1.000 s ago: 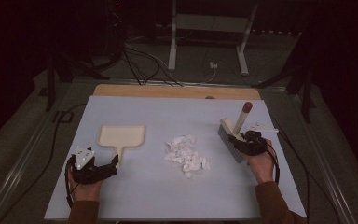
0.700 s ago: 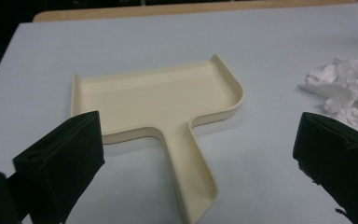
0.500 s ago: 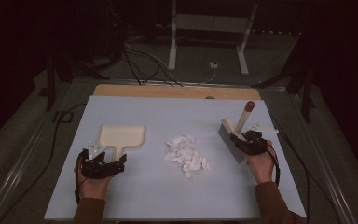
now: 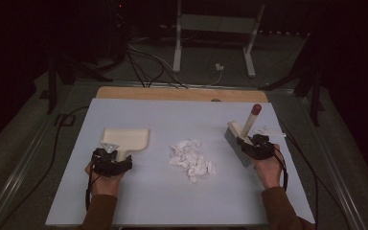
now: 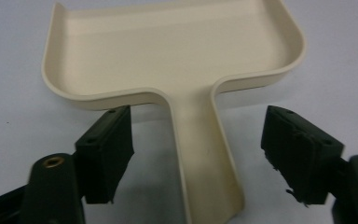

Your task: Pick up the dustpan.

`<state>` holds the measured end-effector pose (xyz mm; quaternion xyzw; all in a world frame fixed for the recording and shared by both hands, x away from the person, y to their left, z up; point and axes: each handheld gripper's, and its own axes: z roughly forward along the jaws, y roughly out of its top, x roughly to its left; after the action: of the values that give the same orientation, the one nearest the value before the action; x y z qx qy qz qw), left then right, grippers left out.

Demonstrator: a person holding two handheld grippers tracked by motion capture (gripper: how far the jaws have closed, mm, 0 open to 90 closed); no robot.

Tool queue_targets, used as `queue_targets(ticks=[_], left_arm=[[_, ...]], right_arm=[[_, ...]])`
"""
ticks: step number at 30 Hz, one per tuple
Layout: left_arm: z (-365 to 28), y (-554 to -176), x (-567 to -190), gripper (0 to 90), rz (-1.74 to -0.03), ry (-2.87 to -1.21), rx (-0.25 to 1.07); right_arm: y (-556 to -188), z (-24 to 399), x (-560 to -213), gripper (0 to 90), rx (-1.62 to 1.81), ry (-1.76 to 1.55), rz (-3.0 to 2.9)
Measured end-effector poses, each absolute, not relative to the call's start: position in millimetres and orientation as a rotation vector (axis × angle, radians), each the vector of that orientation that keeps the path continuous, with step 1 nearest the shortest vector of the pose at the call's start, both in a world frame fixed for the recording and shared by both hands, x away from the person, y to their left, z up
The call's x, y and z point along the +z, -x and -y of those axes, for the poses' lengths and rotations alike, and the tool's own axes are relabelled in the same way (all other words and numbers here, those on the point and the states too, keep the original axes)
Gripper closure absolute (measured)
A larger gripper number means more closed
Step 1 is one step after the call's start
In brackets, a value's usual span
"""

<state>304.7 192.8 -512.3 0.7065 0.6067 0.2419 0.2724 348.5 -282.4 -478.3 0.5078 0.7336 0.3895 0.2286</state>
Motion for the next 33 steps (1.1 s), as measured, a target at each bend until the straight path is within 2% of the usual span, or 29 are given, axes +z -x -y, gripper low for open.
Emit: queue_targets(ticks=[7,20,33], left_arm=[[-192,-311,-514,44.4,-1.666,-1.915,0.622],[-192,-314,-515,64.4,-1.695,-1.943,0.586],[-200,-318,-512,66.4,-1.65,-1.968,0.522]], right_arm=[[-348,283,-479,67.0,1.077,-1.407,-2.014],[-348,284,-479,67.0,1.081,-1.405,-2.016],[-347,284,-479,67.0,1.075,-1.387,-2.021]])
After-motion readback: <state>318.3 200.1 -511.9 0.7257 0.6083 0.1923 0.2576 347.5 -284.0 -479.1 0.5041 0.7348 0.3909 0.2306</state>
